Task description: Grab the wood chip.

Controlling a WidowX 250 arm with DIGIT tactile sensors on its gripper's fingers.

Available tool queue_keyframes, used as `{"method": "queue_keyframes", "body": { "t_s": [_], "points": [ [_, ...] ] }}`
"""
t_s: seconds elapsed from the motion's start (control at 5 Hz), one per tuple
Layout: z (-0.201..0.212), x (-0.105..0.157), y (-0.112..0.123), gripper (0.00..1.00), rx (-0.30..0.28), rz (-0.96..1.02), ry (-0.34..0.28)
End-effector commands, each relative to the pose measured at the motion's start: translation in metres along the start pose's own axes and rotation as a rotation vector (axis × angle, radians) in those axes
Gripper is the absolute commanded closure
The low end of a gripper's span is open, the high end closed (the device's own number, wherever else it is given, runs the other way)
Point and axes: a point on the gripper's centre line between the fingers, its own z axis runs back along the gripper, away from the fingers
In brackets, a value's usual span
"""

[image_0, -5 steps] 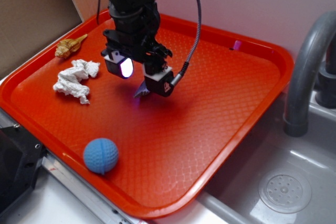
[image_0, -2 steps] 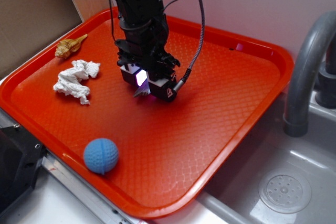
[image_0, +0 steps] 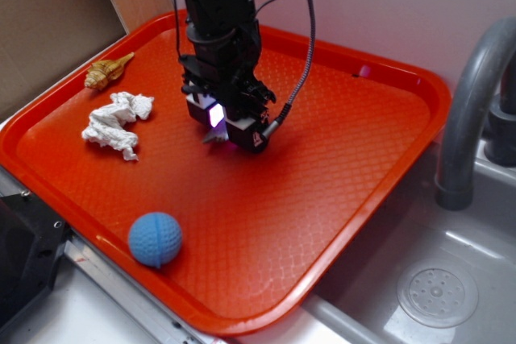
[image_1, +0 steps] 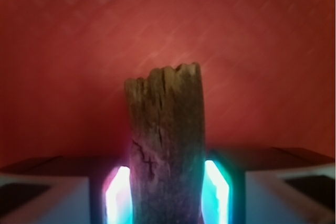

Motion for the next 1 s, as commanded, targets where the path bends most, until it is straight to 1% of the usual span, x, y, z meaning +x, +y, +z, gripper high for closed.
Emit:
{"method": "queue_keyframes", "body": {
  "t_s": [0.0,0.2,0.4,0.6,0.8],
  "points": [
    [0.105,-0.015,0.024,1.00,-0.037,0.083,-0.149],
    [0.139,-0.035,0.038,1.00,-0.102,0.055,-0.137],
    [0.161,-0.051,0.052,1.00,-0.171,0.036,-0.163],
    [0.166,-0.055,0.057,1.00,-0.200,0.007,-0.199],
    [0.153,-0.041,0.049,1.00,-0.186,-0.076,-0.186]
  ]
}}
